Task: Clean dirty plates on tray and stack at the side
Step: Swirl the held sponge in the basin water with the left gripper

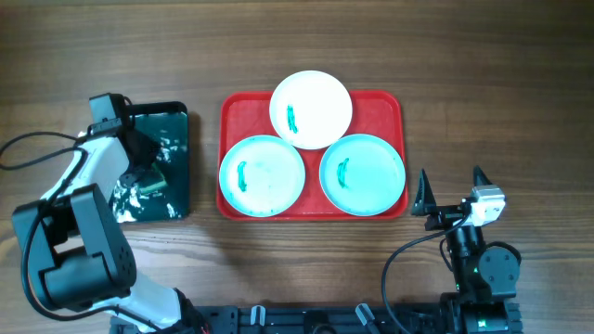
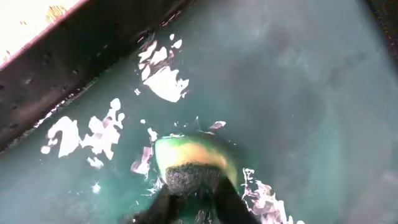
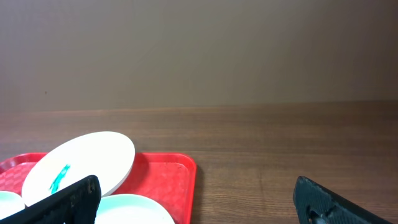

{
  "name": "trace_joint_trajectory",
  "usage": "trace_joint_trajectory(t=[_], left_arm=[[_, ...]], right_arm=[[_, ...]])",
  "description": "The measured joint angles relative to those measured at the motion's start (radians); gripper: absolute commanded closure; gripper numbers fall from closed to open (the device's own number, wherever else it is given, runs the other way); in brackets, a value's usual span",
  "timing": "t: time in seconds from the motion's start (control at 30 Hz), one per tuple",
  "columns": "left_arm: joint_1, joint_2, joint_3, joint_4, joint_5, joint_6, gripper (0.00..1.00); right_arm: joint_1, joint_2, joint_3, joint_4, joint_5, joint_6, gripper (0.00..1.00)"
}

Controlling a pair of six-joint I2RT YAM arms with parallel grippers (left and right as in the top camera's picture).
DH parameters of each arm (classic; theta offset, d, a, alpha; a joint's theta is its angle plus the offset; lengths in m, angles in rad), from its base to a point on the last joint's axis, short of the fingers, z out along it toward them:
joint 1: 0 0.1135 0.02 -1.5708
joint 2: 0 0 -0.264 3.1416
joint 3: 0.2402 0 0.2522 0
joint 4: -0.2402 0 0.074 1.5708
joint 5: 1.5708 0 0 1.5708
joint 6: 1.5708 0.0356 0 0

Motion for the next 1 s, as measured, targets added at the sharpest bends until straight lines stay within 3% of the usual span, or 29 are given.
trace_joint_trajectory(t=[0.03,0.07,0.27,0.3,0.33,0.37,0.43,0.53,0.57,0.6,0.63,1.0], left_arm=[[0.000,0.007,0.000,0.000,-0.002,0.002,0.08],[0.000,0.013,0.000,0.000,-0.004,0.002,0.00],[-0.001,0.016,0.011,-0.116,0.006,0.003,0.00],[-0.001,0.016,0.011,-0.142,0.014,0.004,0.06],[-0.001,0.014,0.013,-0.171,0.033,0.004,0.20],[0.000,0.013,0.014,-0.195,0.054,0.003,0.63],[0.000,0.011,0.015,-0.219,0.074,0.002,0.93],[0.000,0.011,0.015,-0.219,0.100,0.001,0.96],[0.000,0.011,0.015,-0.212,0.108,0.001,0.76],[0.000,0.011,0.015,-0.204,0.114,0.000,0.28],[0.000,0.011,0.015,-0.197,0.118,0.003,0.00],[-0.003,0.015,0.010,0.054,0.082,0.000,0.00]], right_arm=[[0.000,0.000,0.000,0.000,0.000,0.000,0.00],[0.000,0.000,0.000,0.000,0.000,0.000,0.00],[0.000,0.000,0.000,0.000,0.000,0.000,0.00],[0.000,0.000,0.000,0.000,0.000,0.000,0.00],[0.000,0.000,0.000,0.000,0.000,0.000,0.00],[0.000,0.000,0.000,0.000,0.000,0.000,0.00],[0.000,0.000,0.000,0.000,0.000,0.000,0.00],[0.000,0.000,0.000,0.000,0.000,0.000,0.00],[0.000,0.000,0.000,0.000,0.000,0.000,0.01],[0.000,0.000,0.000,0.000,0.000,0.000,0.00],[0.000,0.000,0.000,0.000,0.000,0.000,0.00],[0.000,0.000,0.000,0.000,0.000,0.000,0.00]])
